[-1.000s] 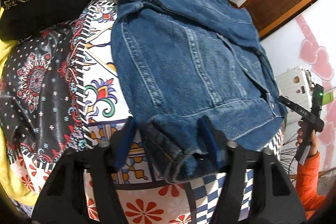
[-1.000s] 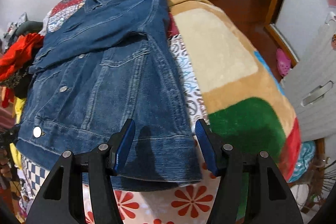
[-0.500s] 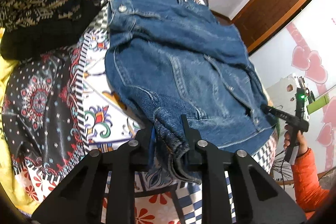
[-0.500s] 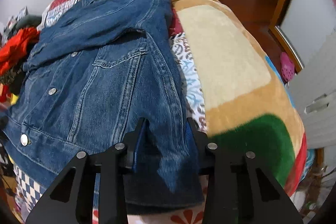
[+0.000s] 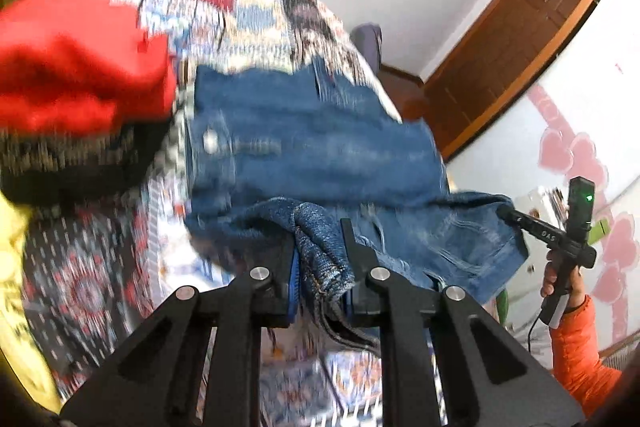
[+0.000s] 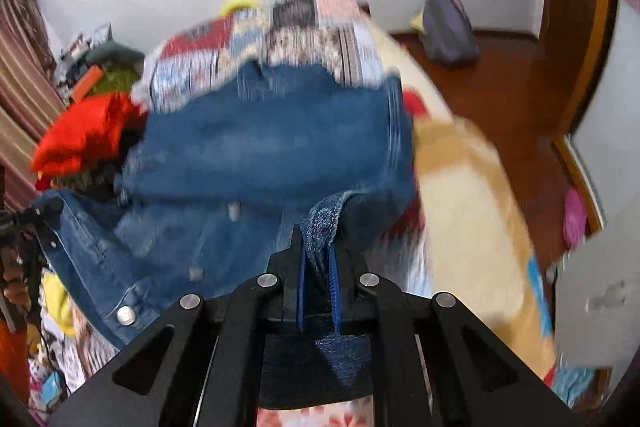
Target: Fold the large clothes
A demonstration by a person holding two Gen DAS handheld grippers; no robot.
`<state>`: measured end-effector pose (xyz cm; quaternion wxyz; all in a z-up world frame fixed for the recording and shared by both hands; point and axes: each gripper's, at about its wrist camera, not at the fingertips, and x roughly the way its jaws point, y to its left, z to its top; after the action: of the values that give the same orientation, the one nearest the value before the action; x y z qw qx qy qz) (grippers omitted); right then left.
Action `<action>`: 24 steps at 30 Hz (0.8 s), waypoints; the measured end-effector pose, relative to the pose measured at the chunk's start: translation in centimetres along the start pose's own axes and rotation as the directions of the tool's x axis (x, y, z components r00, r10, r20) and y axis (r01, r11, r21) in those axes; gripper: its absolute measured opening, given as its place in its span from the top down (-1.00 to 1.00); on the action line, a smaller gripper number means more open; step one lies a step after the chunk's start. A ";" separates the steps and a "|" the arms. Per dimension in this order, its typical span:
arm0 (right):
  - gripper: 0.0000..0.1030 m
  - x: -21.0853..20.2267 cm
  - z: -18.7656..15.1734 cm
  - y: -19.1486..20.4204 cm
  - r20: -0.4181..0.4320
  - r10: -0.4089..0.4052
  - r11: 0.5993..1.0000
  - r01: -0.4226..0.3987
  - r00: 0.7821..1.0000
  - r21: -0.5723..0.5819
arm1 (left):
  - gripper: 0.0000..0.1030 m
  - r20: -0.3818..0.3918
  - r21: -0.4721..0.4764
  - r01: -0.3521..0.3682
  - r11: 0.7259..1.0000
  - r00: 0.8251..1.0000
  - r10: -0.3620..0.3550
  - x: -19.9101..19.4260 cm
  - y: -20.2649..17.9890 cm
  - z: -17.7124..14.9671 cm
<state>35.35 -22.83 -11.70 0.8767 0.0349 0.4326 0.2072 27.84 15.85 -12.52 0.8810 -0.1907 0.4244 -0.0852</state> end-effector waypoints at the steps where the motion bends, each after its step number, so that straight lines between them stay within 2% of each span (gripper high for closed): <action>1: 0.83 -0.1 1.6 -0.1 0.034 -0.010 1.000 0.010 0.999 0.006 | 0.69 0.026 0.003 -0.010 1.000 1.000 0.010 -0.1 -0.1 1.4; 5: 0.83 0.8 6.8 -1.2 0.112 -0.040 0.998 0.035 0.993 0.044 | 0.69 0.095 -0.038 -0.034 0.999 0.995 0.038 0.5 1.0 7.1; 8: 0.83 3.4 10.7 -1.9 0.137 -0.065 0.995 0.054 0.988 0.078 | 0.69 0.105 -0.076 -0.066 0.995 0.992 0.073 2.4 2.3 10.9; 11: 0.83 6.9 13.4 -2.3 0.127 -0.088 0.992 0.074 0.988 0.106 | 0.69 0.091 -0.103 -0.105 0.989 0.989 0.114 5.5 3.9 14.2; 15: 0.83 12.5 15.1 -3.4 0.056 -0.110 0.986 0.102 0.992 0.129 | 0.68 0.017 -0.123 -0.184 0.975 0.982 0.188 11.6 6.7 16.9; 18: 0.81 16.4 15.2 -4.1 -0.024 -0.136 0.982 0.138 0.990 0.128 | 0.68 -0.057 -0.102 -0.243 0.965 0.969 0.238 15.7 8.1 17.2; 21: 0.75 19.5 15.1 -4.5 -0.117 -0.182 0.975 0.194 0.976 0.110 | 0.65 -0.123 -0.066 -0.295 0.953 0.950 0.286 18.9 9.0 17.0; 24: 0.66 20.0 15.3 -4.7 -0.170 -0.211 0.971 0.227 0.963 0.081 | 0.61 -0.167 -0.013 -0.327 0.945 0.933 0.320 20.3 8.9 16.6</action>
<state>59.56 -17.47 -18.24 0.8537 0.0137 0.5128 0.0894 53.38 22.07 -21.23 0.8413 -0.1284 0.5222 0.0541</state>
